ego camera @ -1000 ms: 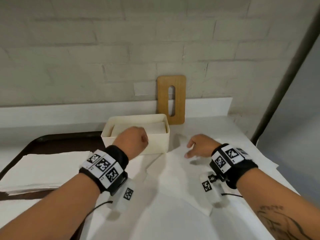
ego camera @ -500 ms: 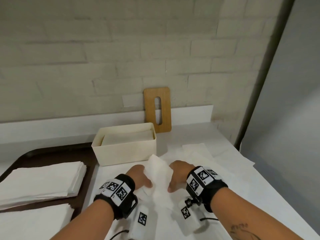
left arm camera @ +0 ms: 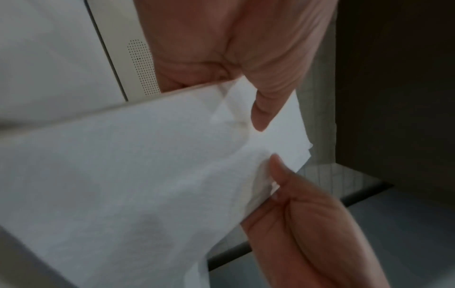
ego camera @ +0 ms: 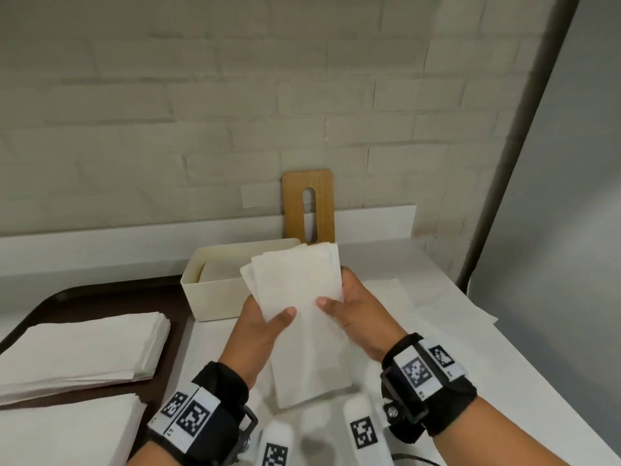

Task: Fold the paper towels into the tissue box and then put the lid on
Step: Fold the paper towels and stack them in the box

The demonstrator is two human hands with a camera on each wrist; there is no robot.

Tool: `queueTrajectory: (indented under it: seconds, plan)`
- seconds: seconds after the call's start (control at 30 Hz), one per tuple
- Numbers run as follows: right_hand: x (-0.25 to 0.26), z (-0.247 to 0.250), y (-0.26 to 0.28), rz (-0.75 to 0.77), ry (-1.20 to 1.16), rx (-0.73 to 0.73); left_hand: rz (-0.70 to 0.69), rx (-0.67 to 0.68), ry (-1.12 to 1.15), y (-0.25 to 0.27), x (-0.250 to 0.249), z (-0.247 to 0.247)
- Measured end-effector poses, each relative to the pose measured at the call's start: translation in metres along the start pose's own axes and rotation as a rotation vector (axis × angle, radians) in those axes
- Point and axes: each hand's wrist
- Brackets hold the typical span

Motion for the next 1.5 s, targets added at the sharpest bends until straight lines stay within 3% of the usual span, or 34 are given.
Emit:
queueTrajectory:
  seconds: [0.2,0.37,0.47,0.7,0.83,0.93,1.0,1.1,1.27,1.4,1.5]
  plan:
    - [-0.010,-0.023,0.012,0.016,0.175,-0.047,0.008,-0.083,-0.112,0.008,0.013,-0.005]
    - [0.016,-0.032,0.017,0.202,0.192,-0.093,-0.145,-0.124,-0.200,0.008,-0.015,-0.008]
    - [0.016,-0.034,0.015,0.265,0.078,-0.084,-0.208,-0.114,-0.133,0.010,-0.023,-0.004]
    - [-0.026,-0.030,0.020,0.001,0.027,-0.090,-0.042,-0.031,-0.072,0.029,0.017,0.001]
    - [-0.016,-0.031,0.014,0.071,-0.135,-0.083,0.013,0.007,-0.096,0.024,0.010,0.000]
    - [-0.003,-0.021,0.011,0.166,-0.364,-0.070,0.138,0.042,-0.128,0.021,0.006,0.007]
    - [0.001,-0.009,0.012,0.185,-0.384,-0.117,0.209,0.079,-0.240,0.024,0.008,0.015]
    - [0.001,0.011,0.017,0.175,-0.318,-0.173,0.224,-0.020,-0.330,0.032,0.007,0.031]
    - [-0.013,0.023,0.023,0.069,-0.189,-0.154,0.070,-0.297,-0.192,0.036,0.005,0.045]
    - [-0.038,0.016,0.021,-0.044,0.065,-0.156,0.078,-0.283,-0.182,0.031,0.015,0.042]
    - [-0.058,0.012,0.016,-0.149,0.013,-0.251,0.167,-0.262,-0.148,0.027,0.029,0.038]
Point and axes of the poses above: each hand's wrist, its own y-axis away from the middle knuckle, its own z-axis out of the back of the hand, x = y × z, and after that the axes turned 15 degrees about x, right-handed
